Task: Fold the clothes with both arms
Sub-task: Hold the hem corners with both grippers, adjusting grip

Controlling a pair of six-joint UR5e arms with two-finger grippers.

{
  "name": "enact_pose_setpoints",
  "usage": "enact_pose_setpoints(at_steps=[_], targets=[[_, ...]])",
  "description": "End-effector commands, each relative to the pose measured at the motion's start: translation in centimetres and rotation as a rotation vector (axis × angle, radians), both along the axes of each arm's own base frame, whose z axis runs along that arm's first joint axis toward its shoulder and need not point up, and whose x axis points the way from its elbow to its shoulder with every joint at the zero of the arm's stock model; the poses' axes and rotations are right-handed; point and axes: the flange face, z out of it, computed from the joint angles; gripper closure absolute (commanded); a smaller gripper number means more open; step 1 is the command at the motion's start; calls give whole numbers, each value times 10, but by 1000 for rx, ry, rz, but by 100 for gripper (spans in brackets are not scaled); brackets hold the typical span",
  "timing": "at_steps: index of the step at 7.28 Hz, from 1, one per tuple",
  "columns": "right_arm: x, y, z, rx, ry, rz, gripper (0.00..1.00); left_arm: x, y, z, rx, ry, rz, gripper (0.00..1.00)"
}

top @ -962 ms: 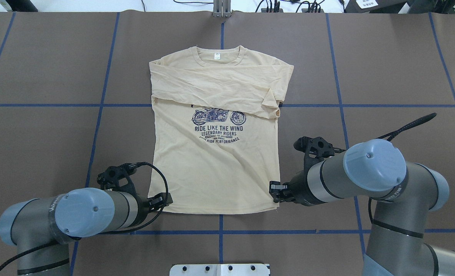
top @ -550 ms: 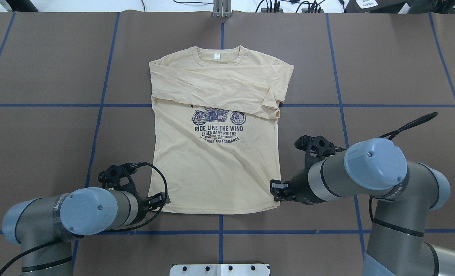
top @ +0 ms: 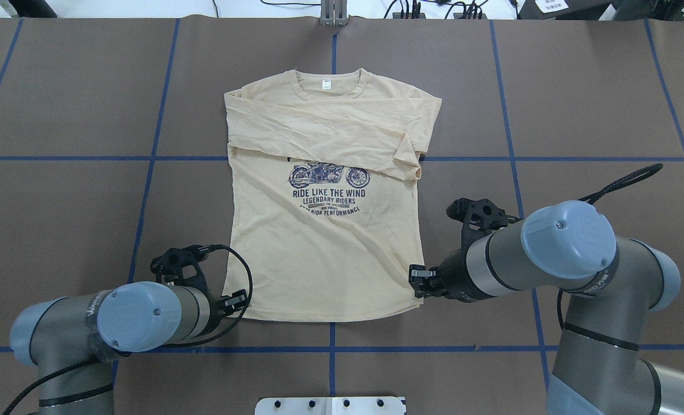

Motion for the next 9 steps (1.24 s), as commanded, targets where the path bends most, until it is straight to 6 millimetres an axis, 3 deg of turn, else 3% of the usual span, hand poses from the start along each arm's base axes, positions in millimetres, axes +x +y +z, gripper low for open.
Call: enact_pose_setpoints(at_steps=[1, 6, 7, 9], targets=[[2, -1, 2, -3, 2, 2, 100, 0, 0, -1, 1, 2, 0, 45], [1, -1, 2, -3, 4, 2, 100, 11, -3, -5, 0, 2, 1, 45], [1, -1, 2, -2, 4, 1, 100, 10, -4, -5, 0, 2, -2, 53], [2, -2, 2, -4, 4, 4, 100, 6, -5, -13, 1, 17, -3, 100]])
